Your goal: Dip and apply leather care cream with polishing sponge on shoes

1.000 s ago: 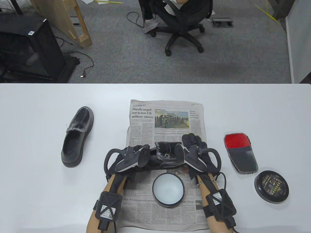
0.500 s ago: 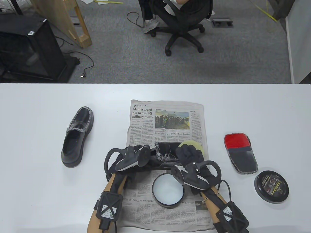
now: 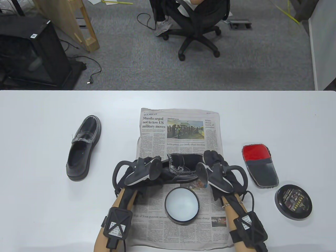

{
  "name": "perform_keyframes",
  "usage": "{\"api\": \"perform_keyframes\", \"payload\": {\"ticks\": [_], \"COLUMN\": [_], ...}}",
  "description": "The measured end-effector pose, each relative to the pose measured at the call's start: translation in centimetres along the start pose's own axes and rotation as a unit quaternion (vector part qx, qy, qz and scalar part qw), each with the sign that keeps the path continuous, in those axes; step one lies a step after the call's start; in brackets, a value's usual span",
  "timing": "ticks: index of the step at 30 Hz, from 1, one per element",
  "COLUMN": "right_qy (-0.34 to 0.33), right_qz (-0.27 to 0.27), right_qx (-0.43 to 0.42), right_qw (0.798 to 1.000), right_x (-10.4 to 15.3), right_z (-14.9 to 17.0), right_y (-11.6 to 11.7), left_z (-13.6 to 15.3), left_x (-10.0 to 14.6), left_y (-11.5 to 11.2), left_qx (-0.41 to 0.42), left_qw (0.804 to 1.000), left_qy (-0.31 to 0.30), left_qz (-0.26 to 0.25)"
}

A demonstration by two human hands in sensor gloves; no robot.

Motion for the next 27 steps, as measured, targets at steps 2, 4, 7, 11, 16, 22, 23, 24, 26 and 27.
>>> {"api": "perform_keyframes", "payload": {"ticks": [2, 4, 7, 11, 16, 22, 23, 24, 26, 27], "right_qy": [-0.020, -0.037, -0.072, -0.077, -0.027, 0.006, 0.005, 0.001, -0.015, -0.025], "right_qz": [0.019, 0.026, 0.053, 0.065, 0.029, -0.004, -0.007, -0.008, -0.001, 0.004], "right_qx": [0.012, 0.020, 0.027, -0.010, -0.015, 0.016, 0.037, 0.050, 0.062, 0.067], "right_qw": [1.000, 0.999, 0.996, 0.995, 0.999, 1.000, 0.999, 0.999, 0.998, 0.997], "right_x": [1.3, 1.8, 2.0, 0.8, -2.6, -2.7, -2.3, -1.8, -0.6, -0.1], "right_z": [-0.9, -1.8, -4.2, -5.7, -4.8, -2.5, -2.2, -2.0, -2.0, -2.3], "right_y": [-0.6, -1.1, -2.5, -3.1, -1.6, -0.2, -0.1, 0.0, -0.2, -0.3], "left_z": [0.0, 0.0, -0.1, -0.1, -0.1, -0.1, -0.1, -0.1, -0.1, 0.0], "left_x": [0.0, 0.0, -0.1, -0.1, -0.1, 0.0, 0.0, 0.0, 0.0, 0.0], "left_y": [0.0, 0.0, 0.0, 0.0, 0.0, 0.0, 0.0, 0.0, 0.0, 0.0], "left_qx": [0.000, 0.001, 0.001, 0.003, 0.006, -0.002, -0.001, -0.001, -0.003, -0.002], "left_qw": [1.000, 1.000, 1.000, 1.000, 1.000, 1.000, 1.000, 1.000, 1.000, 1.000], "left_qy": [-0.001, -0.003, -0.006, -0.010, -0.012, -0.005, -0.004, -0.003, -0.001, -0.001], "left_qz": [-0.001, -0.002, 0.000, 0.000, -0.003, -0.006, -0.007, -0.007, -0.007, -0.007]}}
Point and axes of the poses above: the tracker on the back of each hand, its own z axis roughly to the little-finger side, its own x axis roughly from the fingertips to the wrist, y = z × x, the point moved 5 cm from there along -x, roughly from the wrist to the fingertips, and after that the axes turned 6 degrees about z, right-handed, at the moved point
